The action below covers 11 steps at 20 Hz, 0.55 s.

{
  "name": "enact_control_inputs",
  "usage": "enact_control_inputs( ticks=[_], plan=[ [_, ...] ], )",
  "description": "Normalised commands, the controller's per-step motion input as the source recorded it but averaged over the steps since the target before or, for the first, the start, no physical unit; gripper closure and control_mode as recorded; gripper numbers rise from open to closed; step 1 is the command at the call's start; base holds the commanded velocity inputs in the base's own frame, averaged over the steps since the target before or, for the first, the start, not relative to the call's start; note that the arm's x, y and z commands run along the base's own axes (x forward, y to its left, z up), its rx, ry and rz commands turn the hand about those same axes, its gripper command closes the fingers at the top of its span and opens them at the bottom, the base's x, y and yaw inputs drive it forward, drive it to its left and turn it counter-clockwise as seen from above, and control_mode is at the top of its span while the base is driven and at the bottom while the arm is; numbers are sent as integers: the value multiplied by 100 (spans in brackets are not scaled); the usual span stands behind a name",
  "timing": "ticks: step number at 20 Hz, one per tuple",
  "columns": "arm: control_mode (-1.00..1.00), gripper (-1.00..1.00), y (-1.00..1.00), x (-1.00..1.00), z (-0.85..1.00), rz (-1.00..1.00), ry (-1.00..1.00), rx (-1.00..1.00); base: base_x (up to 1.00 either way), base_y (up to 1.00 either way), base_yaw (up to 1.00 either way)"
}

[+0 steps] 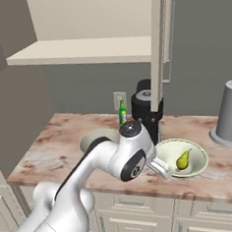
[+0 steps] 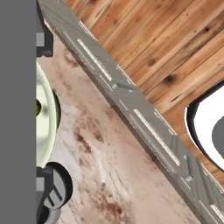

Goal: Pick both bowls and place them on the counter. Then place the pear in one bowl and place the marshmallow in the other bowl.

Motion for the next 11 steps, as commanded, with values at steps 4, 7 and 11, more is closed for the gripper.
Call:
enact_control_inputs(
  ticks=[4, 7, 11],
  plan=[
    [-100, -100, 23, -59, 21, 0, 0, 0, 0, 0, 0],
    [-100, -100, 29, -52, 11, 0, 0, -1, 0, 0, 0],
    [-100, -100, 28, -49, 9, 0, 0, 0, 0, 0, 0]
  ],
)
